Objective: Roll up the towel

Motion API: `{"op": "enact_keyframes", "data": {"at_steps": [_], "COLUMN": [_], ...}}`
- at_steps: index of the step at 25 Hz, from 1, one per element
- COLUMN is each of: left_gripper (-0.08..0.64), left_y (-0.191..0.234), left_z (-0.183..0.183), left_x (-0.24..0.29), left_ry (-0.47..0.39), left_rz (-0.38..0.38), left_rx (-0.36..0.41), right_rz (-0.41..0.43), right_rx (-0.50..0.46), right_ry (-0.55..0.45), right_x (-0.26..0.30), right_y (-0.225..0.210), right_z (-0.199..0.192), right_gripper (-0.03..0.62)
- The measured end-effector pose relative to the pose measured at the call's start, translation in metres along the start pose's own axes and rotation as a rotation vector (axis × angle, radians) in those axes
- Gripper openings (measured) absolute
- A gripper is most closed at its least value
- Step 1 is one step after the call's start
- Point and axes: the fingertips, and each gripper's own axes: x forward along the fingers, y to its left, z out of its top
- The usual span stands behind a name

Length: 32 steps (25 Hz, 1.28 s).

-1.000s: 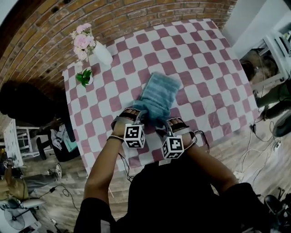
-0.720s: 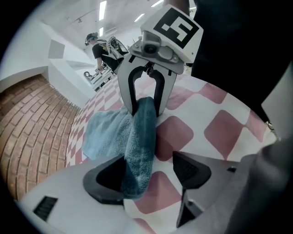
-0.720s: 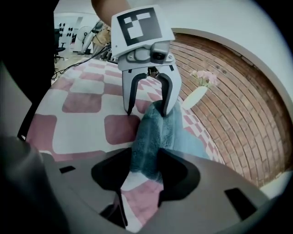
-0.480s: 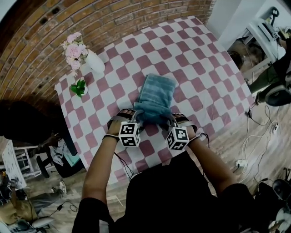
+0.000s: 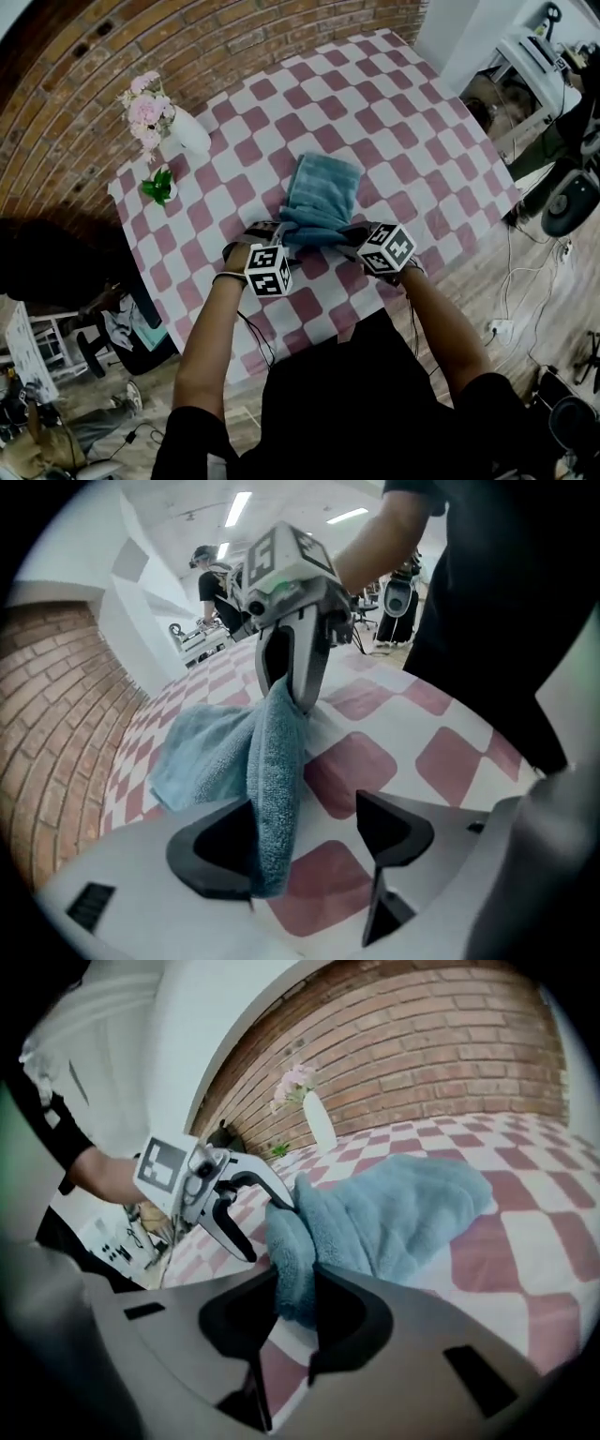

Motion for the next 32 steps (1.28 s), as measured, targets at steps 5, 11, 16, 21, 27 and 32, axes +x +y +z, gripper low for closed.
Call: {"op": "enact_keyframes", "data": {"at_steps": [5, 11, 16, 21, 27, 32], "left_gripper": [0.105, 0.085, 0.1, 0.17, 0.222, 0.229], "left_y": [-0.003, -0.073, -0.069, -0.02, 0.026, 0.046], "left_z": [0.008, 0.037, 0.045, 0.042, 0.042, 0.04], "left_x": [-0.005, -0.029, -0.033, -0.024, -0.025, -0.018], "left_ry": [0.005, -0.031, -0.022, -0.031, -0.111, -0.128], "left_rz": [0.077, -0.294, -0.397, -0.193, 0.052, 0.166], "left_rx": [0.058, -0.051, -0.094, -0.112, -0.195, -0.25], "right_rz": [0.275, 0.528, 0.415, 0.008, -0.313, -0.451], "right_rx": [0.081, 0.105, 0.116, -0.075, -0.281, -0.433], "right_ry": [0.079, 0.158, 0.033, -0.115, -0.128, -0.143], "right_x": [-0.012, -0.042, -0.049, -0.064, -0.075, -0.086], "right_y": [0.032, 0.086, 0.082, 0.037, 0.008, 0.006], "right_z": [-0.015, -0.052, -0.061, -0.04, -0.027, -0.013], "right_gripper": [0.084, 0.103, 0.117, 0.166, 0.176, 0.176]}}
